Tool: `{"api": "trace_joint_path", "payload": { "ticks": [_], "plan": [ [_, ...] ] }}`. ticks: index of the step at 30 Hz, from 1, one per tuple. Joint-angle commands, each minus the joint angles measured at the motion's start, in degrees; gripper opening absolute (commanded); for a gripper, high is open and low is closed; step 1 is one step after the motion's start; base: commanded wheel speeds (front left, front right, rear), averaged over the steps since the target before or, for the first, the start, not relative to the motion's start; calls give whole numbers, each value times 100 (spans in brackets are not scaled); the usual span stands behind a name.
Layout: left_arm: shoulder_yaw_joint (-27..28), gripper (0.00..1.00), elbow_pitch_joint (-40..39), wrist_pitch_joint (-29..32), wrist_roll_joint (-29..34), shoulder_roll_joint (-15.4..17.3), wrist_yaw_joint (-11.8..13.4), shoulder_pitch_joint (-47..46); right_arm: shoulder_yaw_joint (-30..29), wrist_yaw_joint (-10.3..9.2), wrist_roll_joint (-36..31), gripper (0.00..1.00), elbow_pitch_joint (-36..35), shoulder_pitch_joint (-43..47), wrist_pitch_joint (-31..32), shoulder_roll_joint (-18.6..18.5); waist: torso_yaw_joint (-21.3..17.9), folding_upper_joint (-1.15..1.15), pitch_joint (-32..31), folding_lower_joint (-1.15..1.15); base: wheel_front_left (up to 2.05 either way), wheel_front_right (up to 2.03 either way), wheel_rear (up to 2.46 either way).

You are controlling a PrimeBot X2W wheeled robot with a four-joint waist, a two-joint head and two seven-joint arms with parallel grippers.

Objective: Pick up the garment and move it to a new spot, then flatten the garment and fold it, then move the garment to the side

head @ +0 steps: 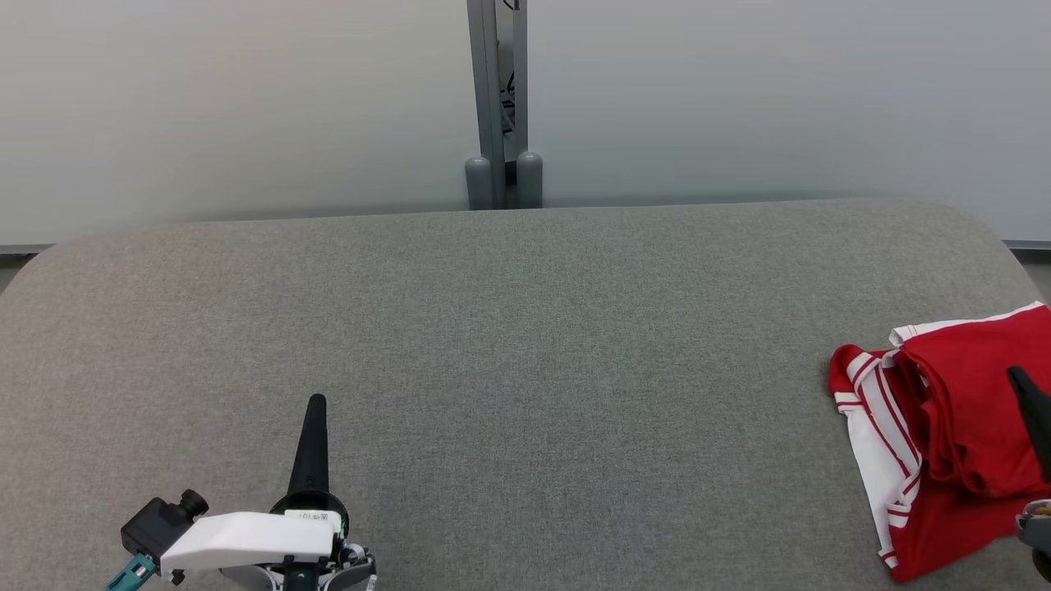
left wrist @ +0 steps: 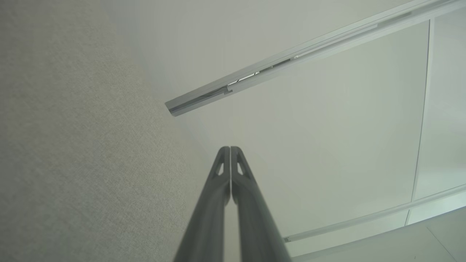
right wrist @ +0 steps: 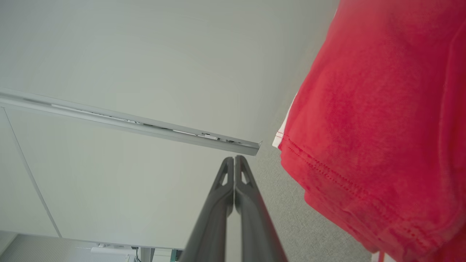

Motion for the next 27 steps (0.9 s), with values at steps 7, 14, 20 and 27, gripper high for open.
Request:
{"api": "trace_joint_path", "payload": {
  "ticks": [7,14,20,27],
  "plan": [
    [41,0,22,-49,-391,-29,-140,-201,-152,2,412,0,126,-190,187,-80,13,0,18,0,0,0,0],
    [50,0,65,-75,-685,-85,-231,-259,-264,2,711,0,222,-281,324,-114,25,0,36,0,0,0,0],
    [56,0,100,-92,-922,-125,-297,-274,-342,2,950,0,315,-360,432,-139,35,0,50,0,0,0,0],
    [62,0,131,-108,-1160,-154,-377,-320,-431,2,1190,0,405,-414,526,-157,45,0,65,0,0,0,0]
  ]
}}
